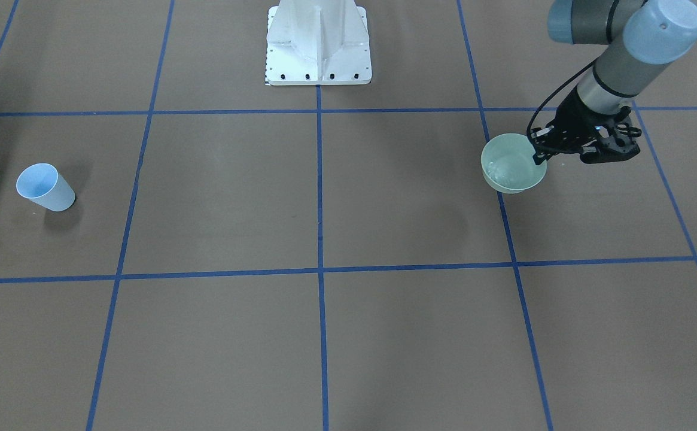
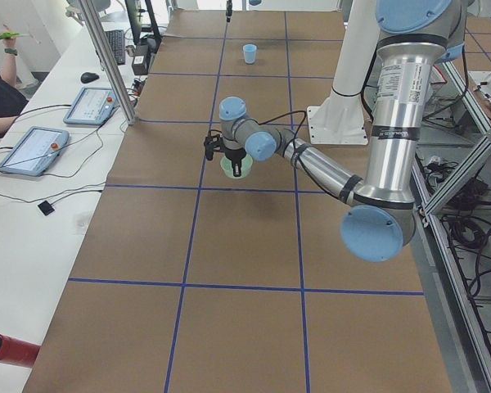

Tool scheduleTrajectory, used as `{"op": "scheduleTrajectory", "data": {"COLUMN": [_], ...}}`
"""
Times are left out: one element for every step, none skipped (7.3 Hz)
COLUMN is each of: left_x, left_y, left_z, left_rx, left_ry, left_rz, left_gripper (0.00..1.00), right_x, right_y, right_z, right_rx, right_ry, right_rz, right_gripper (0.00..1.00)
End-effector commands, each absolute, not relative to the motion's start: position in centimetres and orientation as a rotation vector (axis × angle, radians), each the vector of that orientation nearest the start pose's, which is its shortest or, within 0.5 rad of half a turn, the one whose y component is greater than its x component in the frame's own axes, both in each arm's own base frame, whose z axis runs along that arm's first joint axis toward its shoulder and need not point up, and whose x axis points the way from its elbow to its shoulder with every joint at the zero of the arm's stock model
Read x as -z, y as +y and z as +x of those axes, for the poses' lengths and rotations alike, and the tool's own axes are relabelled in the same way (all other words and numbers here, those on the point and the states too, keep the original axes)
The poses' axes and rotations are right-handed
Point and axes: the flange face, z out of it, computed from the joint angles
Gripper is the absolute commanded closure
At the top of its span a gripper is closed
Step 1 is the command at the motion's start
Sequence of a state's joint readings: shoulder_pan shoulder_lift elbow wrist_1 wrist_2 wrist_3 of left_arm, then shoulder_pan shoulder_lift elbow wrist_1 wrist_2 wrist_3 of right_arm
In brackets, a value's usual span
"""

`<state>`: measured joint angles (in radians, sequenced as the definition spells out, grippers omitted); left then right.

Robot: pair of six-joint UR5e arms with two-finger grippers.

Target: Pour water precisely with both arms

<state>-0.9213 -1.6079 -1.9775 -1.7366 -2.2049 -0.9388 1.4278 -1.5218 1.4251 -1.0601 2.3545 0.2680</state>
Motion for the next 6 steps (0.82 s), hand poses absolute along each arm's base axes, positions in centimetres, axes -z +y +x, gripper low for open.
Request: {"op": "scheduleTrajectory", "data": {"left_x": [-52.0,-55.5,-59.8,-63.9,-66.0,-67.6], "left_y": [-40.2,-39.0,-39.3,-39.6,-39.9,-40.6], "left_z": [18.7,17.5,16.8,15.4,13.4,10.1], "left_rx": [-0.008,-0.025,-0.04,-0.06,-0.078,-0.071], "left_ry": [0.819,0.815,0.817,0.811,0.821,0.868], "left_rz": [0.019,0.028,0.051,0.079,0.079,0.068], "left_gripper": [1.0,1.0,1.0,1.0,1.0,1.0], "right_x": [-64.9,-64.6,-64.3,-64.2,-64.0,-63.9], "right_y": [-53.3,-53.3,-53.5,-53.5,-53.6,-53.7], "right_z": [-1.3,-1.3,-1.3,-1.3,-1.3,-1.3], "right_rx": [0.042,0.045,0.045,0.046,0.046,0.048], "right_ry": [-0.835,-0.834,-0.831,-0.831,-0.831,-0.834], "right_rz": [0.228,0.235,0.239,0.24,0.244,0.246], "right_gripper": [0.01,0.01,0.01,0.01,0.01,0.01]}}
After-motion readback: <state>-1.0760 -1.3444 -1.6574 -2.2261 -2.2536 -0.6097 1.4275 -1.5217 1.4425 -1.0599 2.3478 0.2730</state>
